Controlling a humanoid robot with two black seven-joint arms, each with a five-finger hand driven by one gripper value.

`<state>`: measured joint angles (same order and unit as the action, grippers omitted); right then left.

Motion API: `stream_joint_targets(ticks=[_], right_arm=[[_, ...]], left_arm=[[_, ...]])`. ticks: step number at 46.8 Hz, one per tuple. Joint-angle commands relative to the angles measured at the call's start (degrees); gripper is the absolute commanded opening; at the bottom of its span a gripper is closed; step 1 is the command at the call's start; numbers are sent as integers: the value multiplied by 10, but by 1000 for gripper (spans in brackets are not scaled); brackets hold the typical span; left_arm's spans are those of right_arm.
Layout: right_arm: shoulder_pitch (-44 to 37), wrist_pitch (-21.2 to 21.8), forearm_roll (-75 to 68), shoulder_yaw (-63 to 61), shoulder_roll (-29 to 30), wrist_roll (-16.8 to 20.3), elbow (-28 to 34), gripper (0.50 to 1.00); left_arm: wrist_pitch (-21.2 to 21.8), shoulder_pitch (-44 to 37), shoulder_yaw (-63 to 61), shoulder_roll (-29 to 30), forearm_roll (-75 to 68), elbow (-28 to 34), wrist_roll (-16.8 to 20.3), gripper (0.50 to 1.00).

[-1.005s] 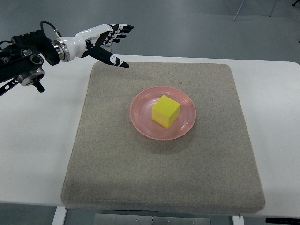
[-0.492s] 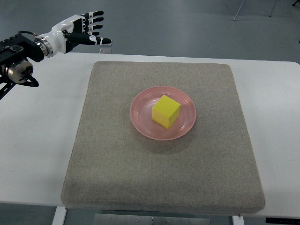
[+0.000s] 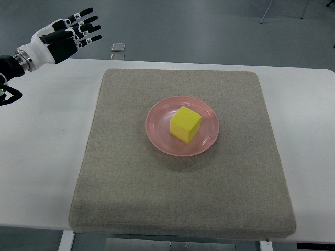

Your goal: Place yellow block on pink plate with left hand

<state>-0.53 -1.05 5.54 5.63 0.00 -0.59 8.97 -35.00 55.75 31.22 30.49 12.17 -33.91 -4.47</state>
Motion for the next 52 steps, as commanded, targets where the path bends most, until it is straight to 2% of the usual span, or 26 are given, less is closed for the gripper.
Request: stream_joint_targets(ticks=[1,52], right_arm=[[0,0,0,0,0,0,0,924],[4,8,3,2,0,-1,12,924]], left_arm=[[0,-3,0,-11,40,6,-20,994],[0,-26,2,-28,57,5,-26,994]])
